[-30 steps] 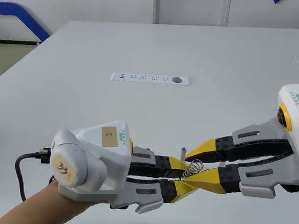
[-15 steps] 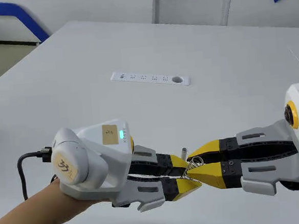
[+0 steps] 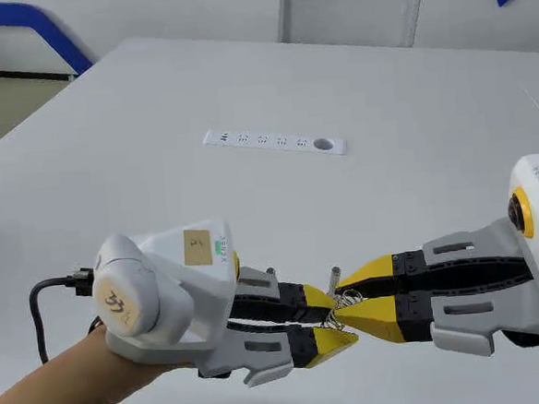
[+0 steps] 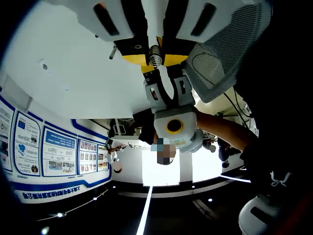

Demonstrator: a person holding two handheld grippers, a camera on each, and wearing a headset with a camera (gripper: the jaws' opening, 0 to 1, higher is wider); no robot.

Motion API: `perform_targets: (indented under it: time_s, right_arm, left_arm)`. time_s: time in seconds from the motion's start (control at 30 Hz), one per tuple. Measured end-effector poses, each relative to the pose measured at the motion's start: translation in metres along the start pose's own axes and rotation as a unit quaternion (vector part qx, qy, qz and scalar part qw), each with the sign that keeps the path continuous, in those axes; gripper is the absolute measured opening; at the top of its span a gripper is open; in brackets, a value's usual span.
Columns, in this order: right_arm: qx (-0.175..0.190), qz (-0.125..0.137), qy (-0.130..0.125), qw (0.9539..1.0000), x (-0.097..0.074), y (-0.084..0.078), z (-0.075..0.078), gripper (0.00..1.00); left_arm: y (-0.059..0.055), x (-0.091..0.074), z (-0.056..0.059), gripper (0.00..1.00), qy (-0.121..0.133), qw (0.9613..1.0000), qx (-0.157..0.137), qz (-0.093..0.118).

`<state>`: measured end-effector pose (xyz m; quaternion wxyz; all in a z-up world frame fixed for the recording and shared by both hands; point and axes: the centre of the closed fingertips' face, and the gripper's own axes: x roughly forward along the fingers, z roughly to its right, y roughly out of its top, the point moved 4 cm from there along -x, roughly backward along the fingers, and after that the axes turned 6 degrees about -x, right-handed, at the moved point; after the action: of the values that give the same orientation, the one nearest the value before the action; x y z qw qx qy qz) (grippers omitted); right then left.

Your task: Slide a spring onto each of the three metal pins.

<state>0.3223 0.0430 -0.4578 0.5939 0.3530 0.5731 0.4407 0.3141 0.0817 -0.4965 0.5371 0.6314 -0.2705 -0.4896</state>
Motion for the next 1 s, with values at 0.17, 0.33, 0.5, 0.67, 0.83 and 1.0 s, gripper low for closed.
perform_targets:
  time_s: [0.17, 0.33, 0.5, 0.67, 0.83, 1.0]
  right_arm:
    - [0.003, 0.006, -0.009, 0.9999, -0.003, 0.004, 0.005, 0.11]
    - [0.004, 0.011, -0.015, 0.9998, -0.007, 0.008, 0.011, 0.11]
    - [0.006, 0.007, -0.034, 0.9994, -0.015, 0.004, 0.023, 0.11]
    - [0.015, -0.007, -0.064, 0.9978, -0.028, -0.007, 0.04, 0.11]
    - [0.025, -0.016, -0.093, 0.9952, -0.043, -0.016, 0.057, 0.11]
    - [0.044, -0.034, -0.137, 0.989, -0.059, -0.034, 0.078, 0.11]
  left_arm:
    - [0.005, -0.003, -0.006, 0.12, 0.009, 0.9996, -0.019, 0.017]
    - [-0.003, -0.004, -0.01, 0.23, 0.014, 0.9996, -0.023, -0.003]
    - [-0.012, -0.008, -0.015, 0.36, 0.026, 0.999, -0.036, -0.008]
    - [-0.029, -0.014, -0.022, 0.54, 0.046, 0.9966, -0.061, -0.03]
    - [-0.041, -0.026, -0.028, 0.62, 0.065, 0.9949, -0.071, -0.031]
    - [-0.052, -0.038, -0.035, 0.67, 0.084, 0.9923, -0.084, -0.034]
